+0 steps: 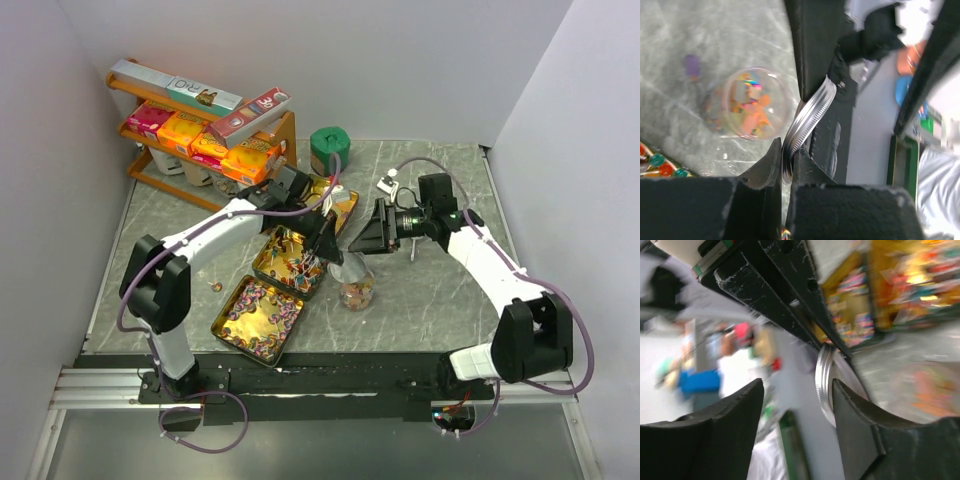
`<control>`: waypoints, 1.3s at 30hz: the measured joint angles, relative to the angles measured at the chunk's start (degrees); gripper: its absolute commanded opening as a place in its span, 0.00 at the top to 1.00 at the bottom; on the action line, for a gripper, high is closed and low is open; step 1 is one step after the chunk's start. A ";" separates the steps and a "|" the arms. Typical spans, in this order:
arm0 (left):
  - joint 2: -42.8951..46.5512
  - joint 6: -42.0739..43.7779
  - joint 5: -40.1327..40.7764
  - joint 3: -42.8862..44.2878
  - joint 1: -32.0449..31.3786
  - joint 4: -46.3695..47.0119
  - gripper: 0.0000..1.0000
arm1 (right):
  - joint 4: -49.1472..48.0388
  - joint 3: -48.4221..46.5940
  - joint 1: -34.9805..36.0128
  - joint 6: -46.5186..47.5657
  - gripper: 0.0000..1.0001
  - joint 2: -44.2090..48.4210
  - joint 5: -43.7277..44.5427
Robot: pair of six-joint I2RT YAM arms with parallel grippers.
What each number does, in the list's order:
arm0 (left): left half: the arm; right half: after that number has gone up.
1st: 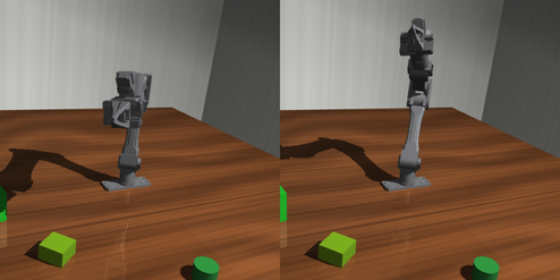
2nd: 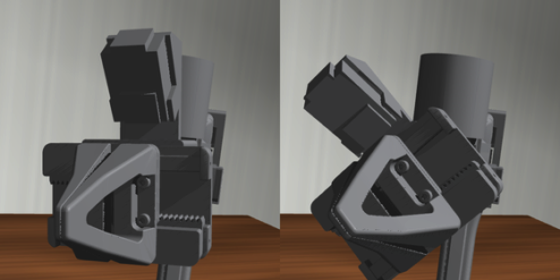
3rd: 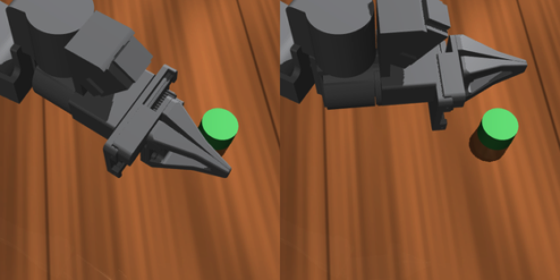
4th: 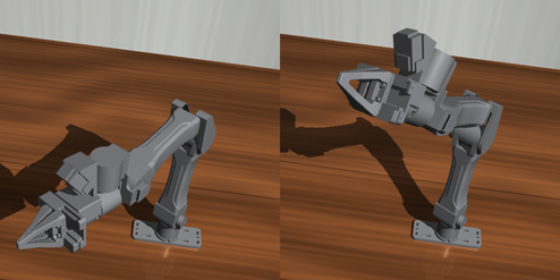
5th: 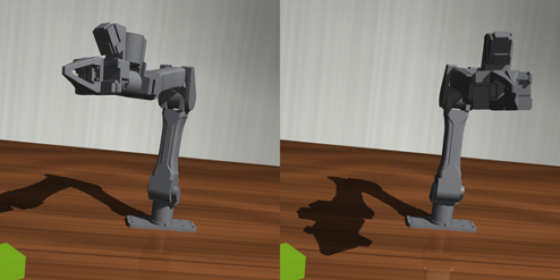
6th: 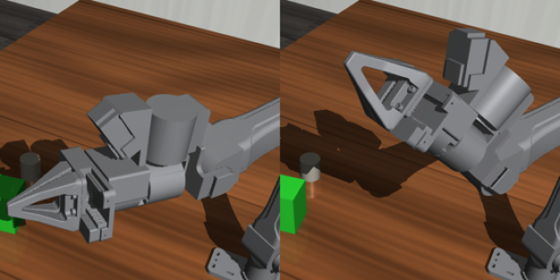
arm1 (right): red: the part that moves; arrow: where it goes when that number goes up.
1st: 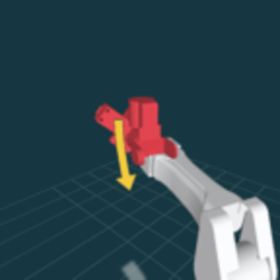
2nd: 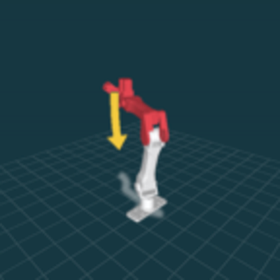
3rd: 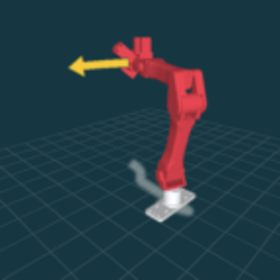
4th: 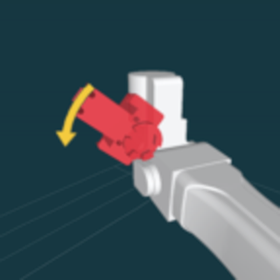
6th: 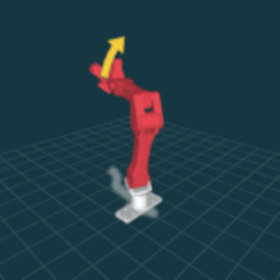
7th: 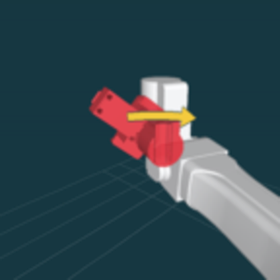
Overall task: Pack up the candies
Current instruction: Pick up the bottle lid at the center of the board.
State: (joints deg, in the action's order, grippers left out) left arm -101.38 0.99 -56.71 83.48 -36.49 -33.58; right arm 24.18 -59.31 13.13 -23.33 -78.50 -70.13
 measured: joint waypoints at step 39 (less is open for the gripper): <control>-8.20 -7.48 2.01 2.08 -1.03 -0.04 0.84 | 1.60 6.51 4.52 10.47 0.71 3.39 29.35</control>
State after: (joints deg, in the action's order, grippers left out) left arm -109.58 -6.48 -54.70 85.56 -37.52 -33.63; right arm 25.78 -52.80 17.65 -12.86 -75.11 -40.77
